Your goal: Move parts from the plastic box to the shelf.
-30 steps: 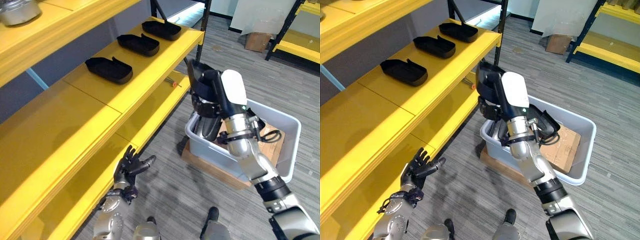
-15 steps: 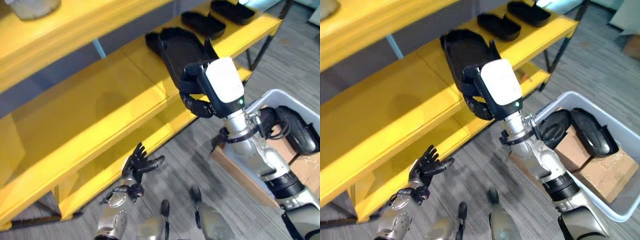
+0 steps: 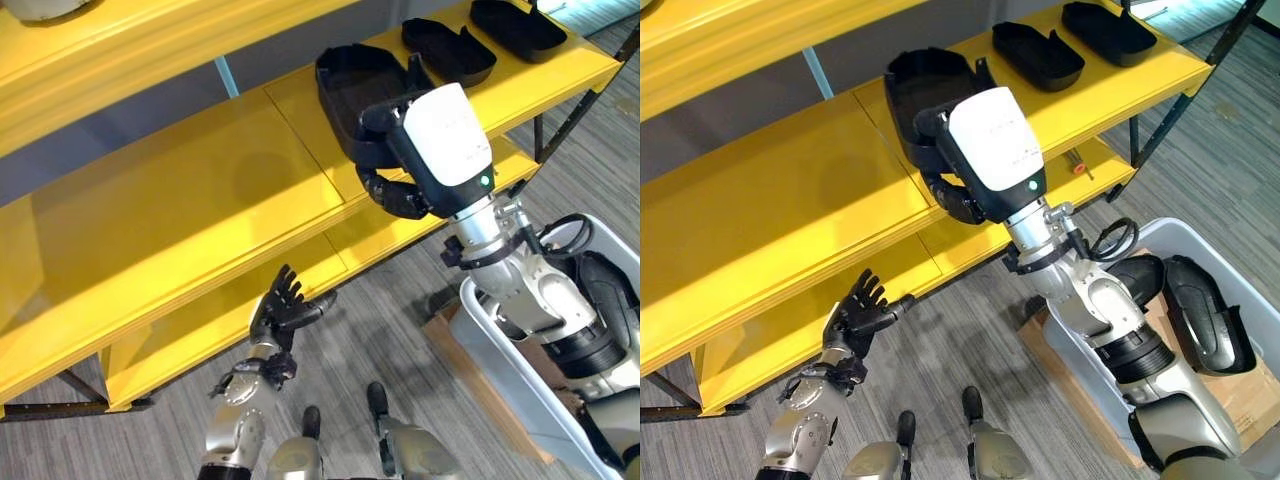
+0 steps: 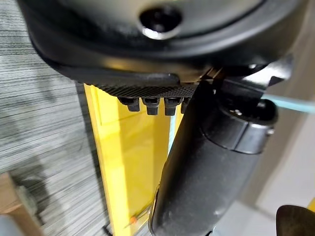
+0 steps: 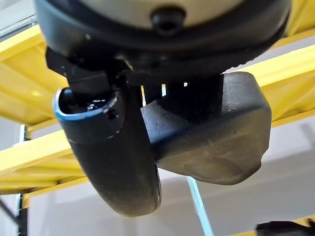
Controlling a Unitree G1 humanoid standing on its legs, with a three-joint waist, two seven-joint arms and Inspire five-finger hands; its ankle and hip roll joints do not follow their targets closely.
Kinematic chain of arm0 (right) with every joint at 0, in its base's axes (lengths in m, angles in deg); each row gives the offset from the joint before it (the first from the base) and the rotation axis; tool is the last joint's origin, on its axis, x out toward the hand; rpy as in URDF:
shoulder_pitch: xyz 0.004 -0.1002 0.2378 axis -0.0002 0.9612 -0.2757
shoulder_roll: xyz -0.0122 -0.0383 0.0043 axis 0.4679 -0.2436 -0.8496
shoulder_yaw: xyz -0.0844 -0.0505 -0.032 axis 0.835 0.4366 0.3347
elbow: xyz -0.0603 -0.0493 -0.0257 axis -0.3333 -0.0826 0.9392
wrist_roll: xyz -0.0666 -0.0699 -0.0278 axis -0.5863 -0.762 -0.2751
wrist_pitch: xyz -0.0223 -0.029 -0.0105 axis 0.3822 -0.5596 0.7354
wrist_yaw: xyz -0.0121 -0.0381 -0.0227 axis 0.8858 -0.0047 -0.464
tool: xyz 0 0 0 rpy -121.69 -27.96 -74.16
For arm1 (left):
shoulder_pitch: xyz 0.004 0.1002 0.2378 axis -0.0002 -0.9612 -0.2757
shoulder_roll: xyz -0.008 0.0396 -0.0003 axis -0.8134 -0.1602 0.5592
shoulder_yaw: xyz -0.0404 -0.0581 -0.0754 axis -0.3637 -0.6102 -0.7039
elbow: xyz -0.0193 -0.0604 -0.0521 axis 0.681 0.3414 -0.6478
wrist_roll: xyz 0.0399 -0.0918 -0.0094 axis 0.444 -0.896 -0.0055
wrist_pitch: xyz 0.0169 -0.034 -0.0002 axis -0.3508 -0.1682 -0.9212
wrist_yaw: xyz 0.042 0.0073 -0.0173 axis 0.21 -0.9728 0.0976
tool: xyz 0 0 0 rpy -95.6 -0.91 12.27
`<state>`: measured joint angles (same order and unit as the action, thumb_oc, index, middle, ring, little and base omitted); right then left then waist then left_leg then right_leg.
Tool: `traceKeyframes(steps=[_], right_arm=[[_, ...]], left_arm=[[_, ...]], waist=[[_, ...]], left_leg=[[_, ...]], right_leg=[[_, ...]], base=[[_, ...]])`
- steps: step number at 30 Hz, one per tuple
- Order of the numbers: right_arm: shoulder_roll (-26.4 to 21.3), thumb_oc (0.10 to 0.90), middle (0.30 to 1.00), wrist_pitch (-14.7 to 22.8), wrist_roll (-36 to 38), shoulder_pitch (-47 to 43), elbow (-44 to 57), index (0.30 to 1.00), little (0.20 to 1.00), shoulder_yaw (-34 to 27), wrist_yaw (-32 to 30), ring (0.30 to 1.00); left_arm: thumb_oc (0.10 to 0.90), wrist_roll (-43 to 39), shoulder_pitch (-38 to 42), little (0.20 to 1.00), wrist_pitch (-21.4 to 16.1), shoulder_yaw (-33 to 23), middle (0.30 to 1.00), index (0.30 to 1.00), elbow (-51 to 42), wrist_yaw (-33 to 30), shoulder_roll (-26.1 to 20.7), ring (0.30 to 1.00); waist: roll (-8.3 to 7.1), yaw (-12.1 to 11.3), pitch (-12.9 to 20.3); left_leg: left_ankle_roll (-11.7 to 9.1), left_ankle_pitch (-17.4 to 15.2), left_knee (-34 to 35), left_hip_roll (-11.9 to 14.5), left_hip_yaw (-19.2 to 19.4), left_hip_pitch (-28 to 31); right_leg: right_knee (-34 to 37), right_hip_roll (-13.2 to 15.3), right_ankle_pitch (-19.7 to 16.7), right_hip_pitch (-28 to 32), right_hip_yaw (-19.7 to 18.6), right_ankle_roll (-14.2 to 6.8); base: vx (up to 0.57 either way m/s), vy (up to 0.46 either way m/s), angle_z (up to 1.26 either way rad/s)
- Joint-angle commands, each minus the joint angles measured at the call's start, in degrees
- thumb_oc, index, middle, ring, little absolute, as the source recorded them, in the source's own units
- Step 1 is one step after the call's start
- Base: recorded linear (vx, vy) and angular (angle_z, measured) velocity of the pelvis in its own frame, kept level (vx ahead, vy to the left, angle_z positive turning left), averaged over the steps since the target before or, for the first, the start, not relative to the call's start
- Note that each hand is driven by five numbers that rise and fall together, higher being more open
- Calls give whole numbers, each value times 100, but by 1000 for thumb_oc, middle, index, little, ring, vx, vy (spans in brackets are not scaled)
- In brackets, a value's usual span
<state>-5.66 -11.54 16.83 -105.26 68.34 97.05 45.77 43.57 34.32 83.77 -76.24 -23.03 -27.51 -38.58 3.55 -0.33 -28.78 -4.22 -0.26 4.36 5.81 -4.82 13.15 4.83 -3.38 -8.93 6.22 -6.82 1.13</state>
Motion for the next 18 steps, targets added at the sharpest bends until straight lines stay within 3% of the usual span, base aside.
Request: traceKeyframes(steps=[1,4,6,7,8,9,12,14,18], right_arm=[[279,400,300,409,386,-1115,285,300,300,383,-165,300],[351,400,300,411,532,-1396,149,300,300,667,-85,300],[267,400,300,391,519,-1579,79,300,300,769,-134,300],[206,400,300,358,474,-1571,53,300,300,748,-177,300],[175,400,300,308,461,-1517,5,300,300,737,-173,300],[175,400,300,308,460,-1513,5,300,300,738,-174,300],[391,400,300,168,491,-1577,-328,300,300,833,-95,300],[417,400,300,159,461,-1605,-460,300,300,903,-113,300],[408,400,300,93,453,-1582,-527,300,300,982,-64,300]], left_arm=[[900,-22,-269,1000,-440,159,1000,1000,-522,123,52,1000],[900,27,-295,1000,-453,47,1000,1000,-607,121,104,1000],[900,3,-260,1000,-438,92,1000,1000,-578,105,88,1000],[900,10,-239,1000,-416,143,1000,1000,-560,107,73,1000],[900,23,-231,1000,-374,163,1000,1000,-550,144,63,1000],[900,24,-235,1000,-374,164,1000,1000,-550,145,64,1000],[900,204,-233,1000,-373,46,1000,1000,-594,289,132,1000],[900,175,-258,1000,-374,53,1000,1000,-579,261,120,1000],[900,156,-292,1000,-408,41,1000,1000,-549,246,111,1000]], waist=[[62,-260,1133],[-15,-404,1012],[-122,-366,870],[-189,-275,823],[-208,-232,843],[-203,-207,825],[-126,-222,800],[-109,-272,839],[-27,-374,944]], left_leg=[[507,578,6,-220,159,-357],[490,594,-345,-244,168,-600],[408,528,-995,-151,769,-771],[375,483,-1165,87,1274,-679],[344,500,-1169,339,1461,-543],[337,497,-1165,345,1434,-522],[275,640,-803,951,1082,-286],[274,746,-563,1090,1129,-229],[211,767,-127,817,1115,-137]], right_leg=[[-555,410,144,9,281,-329],[-535,453,143,56,310,-348],[-563,611,52,45,564,-380],[-557,729,12,56,807,-399],[-552,834,-1,63,995,-435],[-543,828,5,100,1025,-431],[-466,934,147,341,1134,-533],[-492,956,175,355,1127,-532],[-565,1070,193,392,1068,-454]], base=[[15,-58,12],[-35,-102,25],[-77,-79,59],[-28,-42,87],[15,-25,110],[51,44,157],[64,107,128],[57,81,24],[114,236,5]])
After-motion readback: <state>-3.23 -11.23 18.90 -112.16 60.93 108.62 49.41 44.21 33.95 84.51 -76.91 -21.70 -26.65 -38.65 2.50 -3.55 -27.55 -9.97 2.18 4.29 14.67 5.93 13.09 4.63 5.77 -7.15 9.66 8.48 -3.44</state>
